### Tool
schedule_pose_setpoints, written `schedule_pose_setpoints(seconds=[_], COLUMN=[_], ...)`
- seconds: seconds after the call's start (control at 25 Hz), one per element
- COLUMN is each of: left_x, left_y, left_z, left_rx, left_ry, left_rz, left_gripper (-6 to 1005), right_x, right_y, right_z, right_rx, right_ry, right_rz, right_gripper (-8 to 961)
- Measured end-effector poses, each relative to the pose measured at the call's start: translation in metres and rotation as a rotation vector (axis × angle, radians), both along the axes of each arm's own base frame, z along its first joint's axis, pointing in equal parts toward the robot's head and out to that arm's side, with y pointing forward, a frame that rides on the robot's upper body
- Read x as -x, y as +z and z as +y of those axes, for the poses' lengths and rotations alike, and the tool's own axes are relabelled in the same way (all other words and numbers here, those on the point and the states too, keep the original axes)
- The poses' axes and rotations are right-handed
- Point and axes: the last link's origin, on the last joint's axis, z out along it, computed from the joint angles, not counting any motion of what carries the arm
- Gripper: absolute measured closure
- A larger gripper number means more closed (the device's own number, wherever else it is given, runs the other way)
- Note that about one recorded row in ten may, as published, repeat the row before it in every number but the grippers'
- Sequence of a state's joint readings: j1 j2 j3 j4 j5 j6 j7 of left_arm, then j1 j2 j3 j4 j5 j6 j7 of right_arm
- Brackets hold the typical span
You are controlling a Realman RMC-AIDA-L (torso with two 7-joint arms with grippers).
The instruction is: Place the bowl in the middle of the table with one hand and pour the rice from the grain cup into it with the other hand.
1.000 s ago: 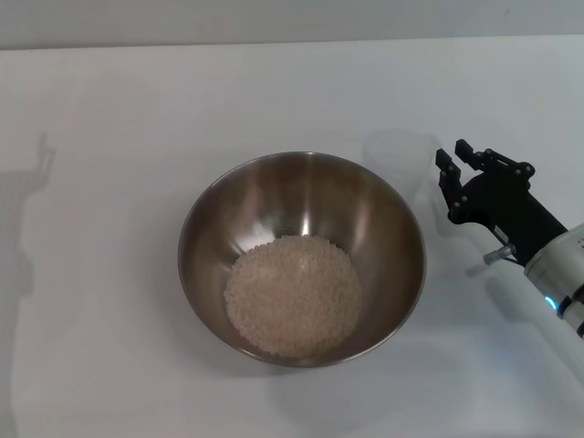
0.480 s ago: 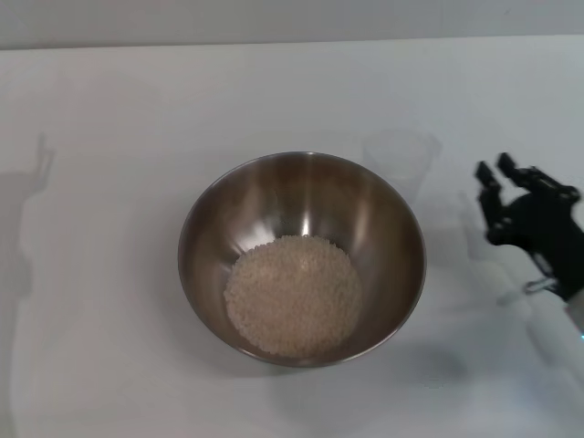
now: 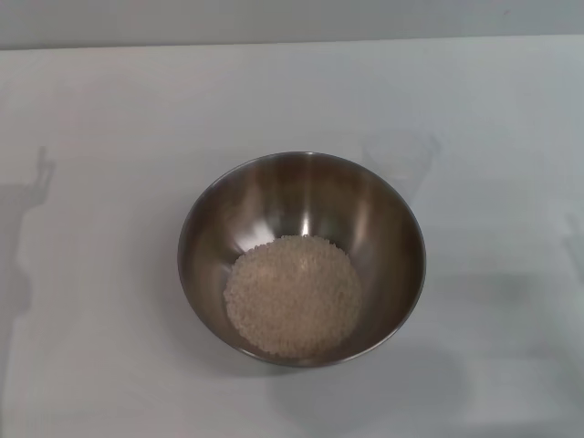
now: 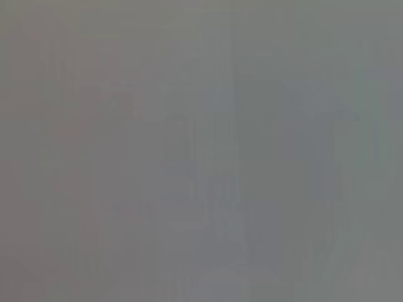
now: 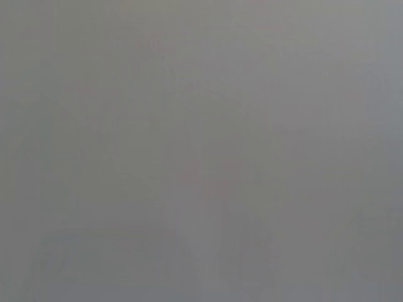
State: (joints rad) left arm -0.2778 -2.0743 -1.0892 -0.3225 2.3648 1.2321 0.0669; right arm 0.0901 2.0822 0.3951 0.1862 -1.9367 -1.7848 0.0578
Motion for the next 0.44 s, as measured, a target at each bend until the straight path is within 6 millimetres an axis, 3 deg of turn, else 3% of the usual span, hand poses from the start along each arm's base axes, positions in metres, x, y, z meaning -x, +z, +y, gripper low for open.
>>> schedule_pose_setpoints(seconds=[0.08,0.28,0.44], left_x=[0.000,-0.001,0.001], left_y=[0.000,-0.001,-0.003], left_z=[-0.002,-0.011,-0.015], left_rx=[0.004,0.000,0.005], left_ry=[-0.005,-0.041,-0.035], left_rz=[0.007,0.058,0.063], left_gripper=[170,170,170], right_x=[-0.002,-0.004,-0.007], right_y=[0.003,0.007,0.009], right_z=[-0.001,-0.003,-0.001], right_rx=[-0.018,-0.052,-0.063], right_ry=[-0.014,-0.028,-0.048], right_rz=[0.001,0.005,0.007], right_gripper=[301,126,126])
